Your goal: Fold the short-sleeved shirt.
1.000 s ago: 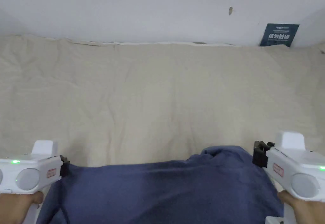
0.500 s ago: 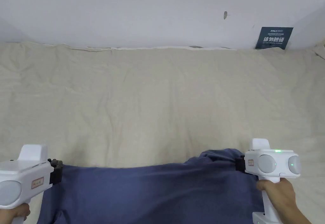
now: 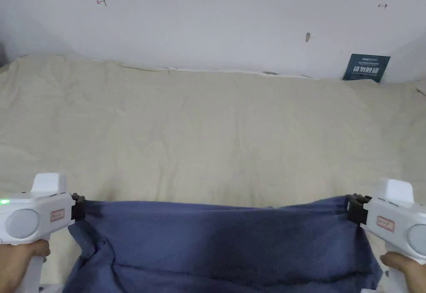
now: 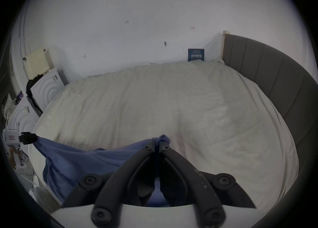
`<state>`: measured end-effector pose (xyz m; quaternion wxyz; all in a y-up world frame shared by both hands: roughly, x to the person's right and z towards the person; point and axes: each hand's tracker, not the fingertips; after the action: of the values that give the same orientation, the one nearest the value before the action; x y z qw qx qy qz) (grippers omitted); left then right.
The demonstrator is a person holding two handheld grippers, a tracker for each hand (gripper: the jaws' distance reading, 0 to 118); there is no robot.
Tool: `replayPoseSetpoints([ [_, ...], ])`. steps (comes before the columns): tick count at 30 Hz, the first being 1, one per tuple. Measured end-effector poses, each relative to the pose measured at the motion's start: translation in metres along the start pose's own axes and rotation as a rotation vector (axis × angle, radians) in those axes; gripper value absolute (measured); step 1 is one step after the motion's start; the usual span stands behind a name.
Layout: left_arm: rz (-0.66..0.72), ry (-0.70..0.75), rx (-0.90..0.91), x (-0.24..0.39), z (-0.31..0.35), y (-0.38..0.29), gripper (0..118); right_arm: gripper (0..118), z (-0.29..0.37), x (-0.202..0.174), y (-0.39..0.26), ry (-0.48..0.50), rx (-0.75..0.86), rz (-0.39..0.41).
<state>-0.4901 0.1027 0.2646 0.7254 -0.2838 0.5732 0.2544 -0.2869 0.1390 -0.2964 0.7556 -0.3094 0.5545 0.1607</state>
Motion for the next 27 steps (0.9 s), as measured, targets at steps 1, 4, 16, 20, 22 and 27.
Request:
replayPoseSetpoints([
  [1,0.005,0.001,0.004,-0.003,0.006,-0.005,2,5,0.014,0.0,-0.007,0.001,0.011,-0.002],
  [4,0.031,-0.007,0.007,-0.007,0.027,-0.021,2,5,0.049,-0.001,-0.032,0.029,0.022,-0.024],
  [16,0.055,0.01,-0.116,-0.012,0.06,-0.125,2,5,0.071,0.017,-0.155,-0.039,-0.107,-0.076],
  [20,0.043,0.035,-0.178,-0.004,0.059,-0.151,2,6,0.054,0.022,-0.187,-0.093,-0.187,-0.112],
  [22,0.034,0.047,-0.201,-0.001,0.054,-0.159,2,6,0.044,0.027,-0.199,-0.102,-0.218,-0.152],
  [27,0.075,0.063,-0.206,-0.006,0.047,-0.158,26,27,0.039,0.032,-0.205,-0.115,-0.224,-0.19],
])
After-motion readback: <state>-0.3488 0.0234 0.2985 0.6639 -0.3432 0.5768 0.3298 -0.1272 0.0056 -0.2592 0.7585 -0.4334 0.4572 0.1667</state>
